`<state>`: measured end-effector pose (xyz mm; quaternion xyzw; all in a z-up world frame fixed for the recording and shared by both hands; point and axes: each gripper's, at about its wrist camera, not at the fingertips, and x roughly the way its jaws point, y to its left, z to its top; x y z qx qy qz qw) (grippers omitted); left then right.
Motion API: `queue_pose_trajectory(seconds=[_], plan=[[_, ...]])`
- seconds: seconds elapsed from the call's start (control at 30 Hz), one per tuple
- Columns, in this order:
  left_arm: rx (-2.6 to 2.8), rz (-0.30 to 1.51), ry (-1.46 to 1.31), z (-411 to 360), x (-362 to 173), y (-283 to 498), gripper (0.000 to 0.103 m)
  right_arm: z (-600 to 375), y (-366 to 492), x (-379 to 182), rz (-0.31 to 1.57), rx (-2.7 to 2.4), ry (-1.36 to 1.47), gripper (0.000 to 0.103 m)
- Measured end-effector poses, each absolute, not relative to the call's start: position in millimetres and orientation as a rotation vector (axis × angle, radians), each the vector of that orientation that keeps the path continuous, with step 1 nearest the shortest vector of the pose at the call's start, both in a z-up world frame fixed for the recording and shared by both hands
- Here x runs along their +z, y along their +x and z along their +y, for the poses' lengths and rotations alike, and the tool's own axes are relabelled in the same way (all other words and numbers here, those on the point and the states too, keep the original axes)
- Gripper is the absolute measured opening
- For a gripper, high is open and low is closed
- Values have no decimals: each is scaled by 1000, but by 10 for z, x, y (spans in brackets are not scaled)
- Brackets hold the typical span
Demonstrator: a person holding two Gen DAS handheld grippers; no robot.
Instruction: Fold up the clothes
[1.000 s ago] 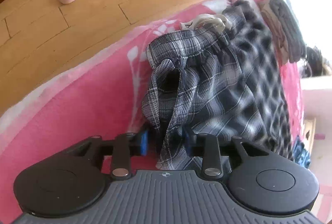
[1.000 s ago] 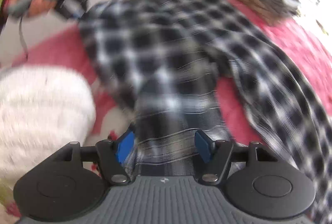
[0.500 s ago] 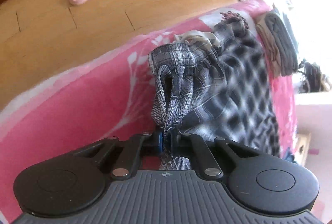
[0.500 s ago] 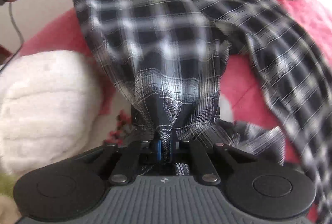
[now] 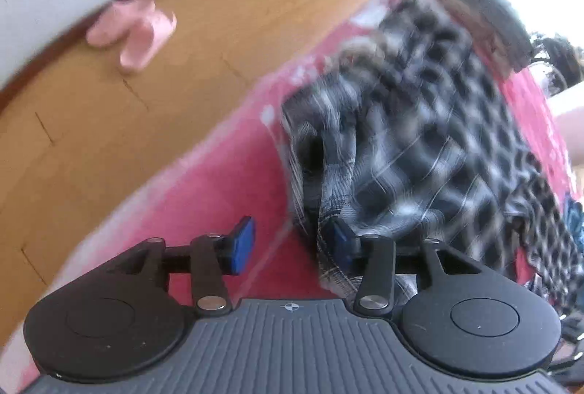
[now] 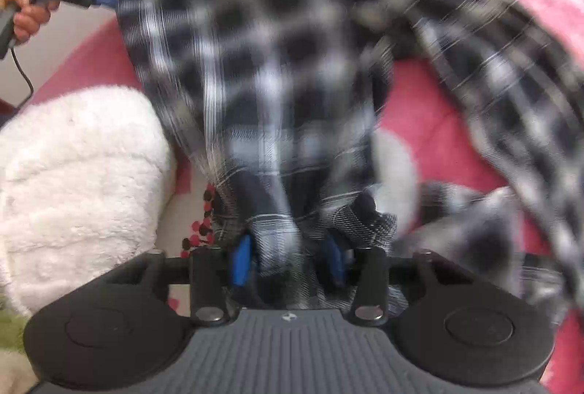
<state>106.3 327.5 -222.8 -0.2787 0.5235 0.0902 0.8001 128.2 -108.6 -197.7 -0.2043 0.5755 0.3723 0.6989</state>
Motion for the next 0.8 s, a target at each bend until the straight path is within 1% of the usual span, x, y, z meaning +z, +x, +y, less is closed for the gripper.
queue_pose_trajectory(seconds=[0.07, 0.2, 0.3, 0.33, 0.5, 0.6, 0.67, 0.77, 0.8], plan=[[213, 1062, -557, 3309, -2050, 1000, 46, -1220, 1369, -1733, 1235, 800, -396, 49], [250, 912, -404, 3291, -1652, 1051, 47, -1578, 1756, -1418, 1135, 680, -124, 49], [136, 877, -361, 3099, -1579, 1363, 47, -1704, 2013, -1447, 1061, 568, 23, 49], [104, 875, -345, 2989, -1599, 1525, 47, -1702, 2080, -1495, 1040, 532, 44, 46], [-111, 861, -278, 2211, -1919, 2615, 46, -1685, 2354, -1838, 979, 319, 121, 37], [-129, 850, -140, 1757, -2194, 3291, 45, -1801, 2506, -2059, 970, 223, 176, 32], [-87, 830, -4, 1508, -2386, 3686, 45, -1871, 2592, -2205, 981, 183, 208, 30], [34, 829, 163, 1346, -2702, 4100, 45, -1940, 2630, -2491, 1064, 135, 161, 30], [52, 818, 160, 1370, -2743, 4148, 46, -1962, 2582, -2559, 1082, 136, 144, 26]])
